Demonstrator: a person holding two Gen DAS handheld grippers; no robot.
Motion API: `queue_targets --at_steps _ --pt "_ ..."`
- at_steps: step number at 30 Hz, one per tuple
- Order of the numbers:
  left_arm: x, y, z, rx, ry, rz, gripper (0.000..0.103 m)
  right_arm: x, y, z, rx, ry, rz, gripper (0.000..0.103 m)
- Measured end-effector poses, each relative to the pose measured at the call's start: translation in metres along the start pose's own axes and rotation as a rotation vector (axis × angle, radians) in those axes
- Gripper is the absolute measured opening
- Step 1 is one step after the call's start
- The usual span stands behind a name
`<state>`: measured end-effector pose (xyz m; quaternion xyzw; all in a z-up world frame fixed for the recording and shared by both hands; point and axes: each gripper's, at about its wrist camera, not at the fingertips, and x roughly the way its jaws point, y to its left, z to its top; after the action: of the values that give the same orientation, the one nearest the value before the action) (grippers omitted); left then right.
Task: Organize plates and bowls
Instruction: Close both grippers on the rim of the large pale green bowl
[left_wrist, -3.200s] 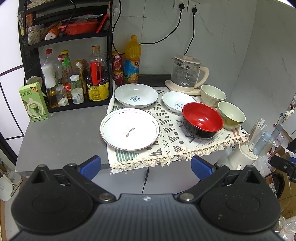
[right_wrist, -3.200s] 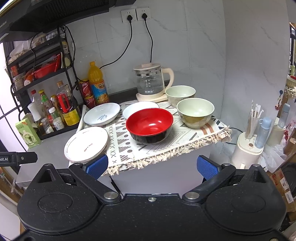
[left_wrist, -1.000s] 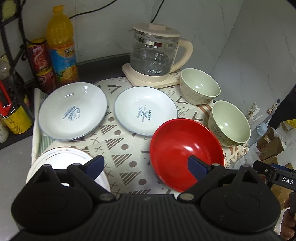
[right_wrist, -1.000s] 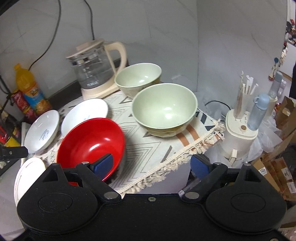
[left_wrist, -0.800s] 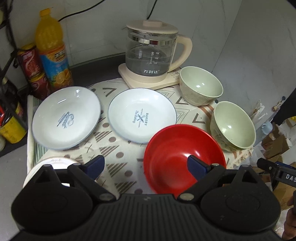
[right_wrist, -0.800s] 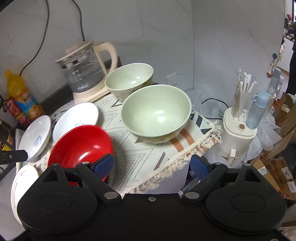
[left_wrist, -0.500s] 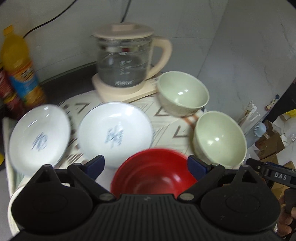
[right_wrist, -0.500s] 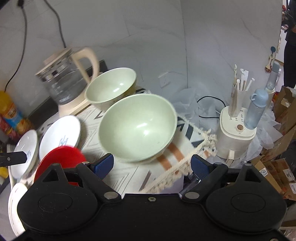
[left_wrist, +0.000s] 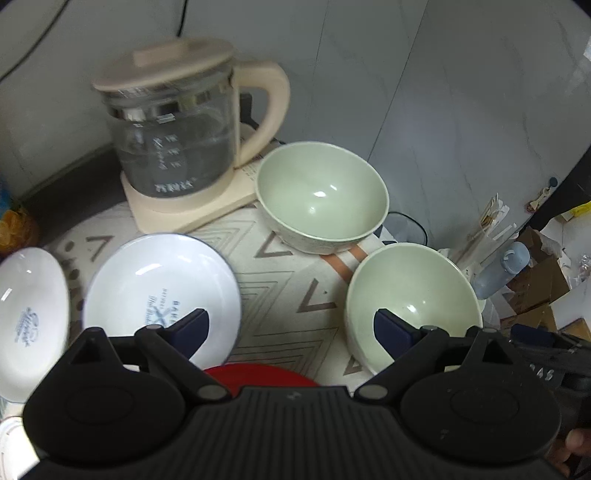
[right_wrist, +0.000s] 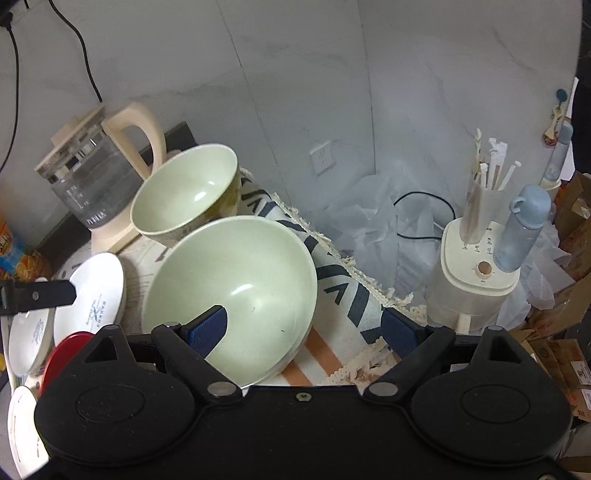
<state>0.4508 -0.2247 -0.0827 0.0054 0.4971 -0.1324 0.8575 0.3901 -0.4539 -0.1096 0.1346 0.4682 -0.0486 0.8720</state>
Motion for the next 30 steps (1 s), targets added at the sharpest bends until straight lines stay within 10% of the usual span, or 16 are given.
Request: queue_targets --at_steps 6,20,30 --pt "0.021 -0.007 0.007 -0.014 0.018 -0.015 0.084 0.016 -0.004 0.001 -0.015 0.039 0.041 0.084" --pt "0.072 -0.014 0.007 -0.069 0.136 -0.067 0.033 0.045 -0.011 -0.002 -0.001 0.107 0.091 0.024" --pt "0.074 -0.023 0.007 -0.067 0.160 -0.086 0.013 0.039 -0.006 0.004 -0.037 0.072 0.122 0.018"
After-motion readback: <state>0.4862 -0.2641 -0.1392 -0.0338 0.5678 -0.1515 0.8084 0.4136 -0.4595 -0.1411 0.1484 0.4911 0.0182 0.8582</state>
